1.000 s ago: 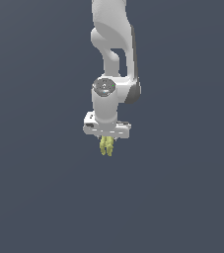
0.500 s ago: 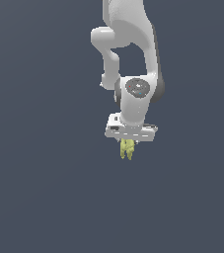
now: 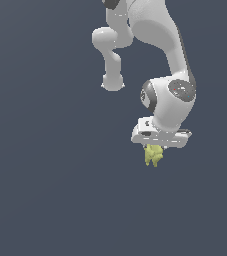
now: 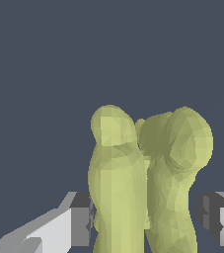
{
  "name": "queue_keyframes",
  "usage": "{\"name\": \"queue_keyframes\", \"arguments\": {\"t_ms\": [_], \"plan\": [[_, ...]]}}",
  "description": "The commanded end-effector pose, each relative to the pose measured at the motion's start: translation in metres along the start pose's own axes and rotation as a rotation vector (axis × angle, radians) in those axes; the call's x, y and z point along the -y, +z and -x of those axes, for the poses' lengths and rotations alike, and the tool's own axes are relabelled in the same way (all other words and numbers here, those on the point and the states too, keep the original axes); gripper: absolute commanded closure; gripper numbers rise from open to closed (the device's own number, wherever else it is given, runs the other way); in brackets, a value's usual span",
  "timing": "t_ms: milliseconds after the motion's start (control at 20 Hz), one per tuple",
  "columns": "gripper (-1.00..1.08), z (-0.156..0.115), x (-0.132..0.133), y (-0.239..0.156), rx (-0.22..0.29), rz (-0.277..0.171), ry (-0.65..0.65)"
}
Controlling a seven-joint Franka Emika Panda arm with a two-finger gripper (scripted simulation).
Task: Pick up the object and move it to a goal position.
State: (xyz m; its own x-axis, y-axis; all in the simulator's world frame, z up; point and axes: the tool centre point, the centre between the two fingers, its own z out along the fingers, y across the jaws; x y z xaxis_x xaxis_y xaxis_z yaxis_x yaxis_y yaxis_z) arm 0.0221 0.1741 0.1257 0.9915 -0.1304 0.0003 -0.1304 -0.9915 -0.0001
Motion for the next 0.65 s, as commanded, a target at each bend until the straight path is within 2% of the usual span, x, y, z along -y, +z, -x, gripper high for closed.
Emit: {"name": "queue_keyframes", "arguments": {"t_ms": [0, 300, 600], "plan": [[1.08, -0.004, 0.016, -0.003, 0.000, 0.000, 0.002], [1.08, -0.009, 0.039, -0.007, 0.000, 0.000, 0.002], [1.08, -0.011, 0.045, -0.007, 0.000, 0.000, 0.001]]}}
